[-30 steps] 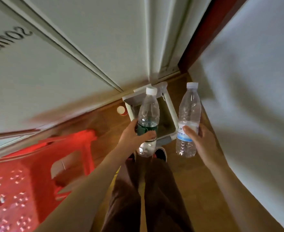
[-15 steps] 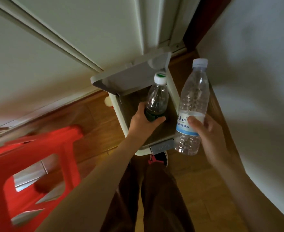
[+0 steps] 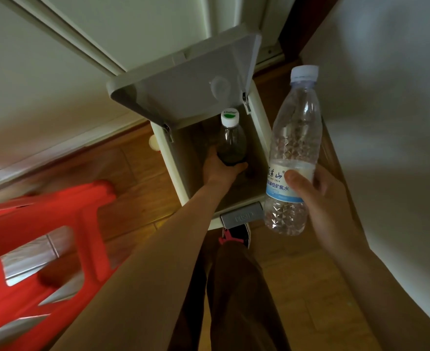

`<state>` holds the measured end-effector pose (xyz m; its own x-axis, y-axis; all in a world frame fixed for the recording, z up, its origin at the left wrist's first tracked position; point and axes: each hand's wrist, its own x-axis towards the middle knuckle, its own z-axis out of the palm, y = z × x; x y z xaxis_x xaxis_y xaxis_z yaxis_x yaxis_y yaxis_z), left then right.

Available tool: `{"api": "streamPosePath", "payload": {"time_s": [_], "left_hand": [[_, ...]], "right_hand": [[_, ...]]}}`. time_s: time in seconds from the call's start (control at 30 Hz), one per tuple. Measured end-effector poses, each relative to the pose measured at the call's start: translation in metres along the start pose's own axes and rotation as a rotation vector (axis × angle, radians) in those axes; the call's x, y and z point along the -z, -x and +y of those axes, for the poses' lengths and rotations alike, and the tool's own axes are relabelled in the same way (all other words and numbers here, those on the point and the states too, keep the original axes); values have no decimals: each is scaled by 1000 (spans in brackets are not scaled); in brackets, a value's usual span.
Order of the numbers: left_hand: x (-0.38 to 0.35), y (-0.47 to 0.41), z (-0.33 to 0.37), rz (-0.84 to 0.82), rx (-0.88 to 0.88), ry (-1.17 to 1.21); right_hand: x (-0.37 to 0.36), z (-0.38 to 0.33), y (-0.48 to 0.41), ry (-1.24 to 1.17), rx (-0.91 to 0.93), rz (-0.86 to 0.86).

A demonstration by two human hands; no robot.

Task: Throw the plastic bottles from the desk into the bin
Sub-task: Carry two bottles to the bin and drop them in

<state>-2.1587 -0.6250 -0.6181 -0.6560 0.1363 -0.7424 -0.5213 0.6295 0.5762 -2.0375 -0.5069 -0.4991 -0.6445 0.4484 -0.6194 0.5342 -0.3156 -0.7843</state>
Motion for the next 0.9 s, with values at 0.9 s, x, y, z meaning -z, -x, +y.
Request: {"api": "streamPosePath", "payload": {"time_s": [0.9], "left_hand": [[114, 85, 12, 368, -682, -332]], "right_hand": [[-14, -18, 2, 145, -49, 51]]}}
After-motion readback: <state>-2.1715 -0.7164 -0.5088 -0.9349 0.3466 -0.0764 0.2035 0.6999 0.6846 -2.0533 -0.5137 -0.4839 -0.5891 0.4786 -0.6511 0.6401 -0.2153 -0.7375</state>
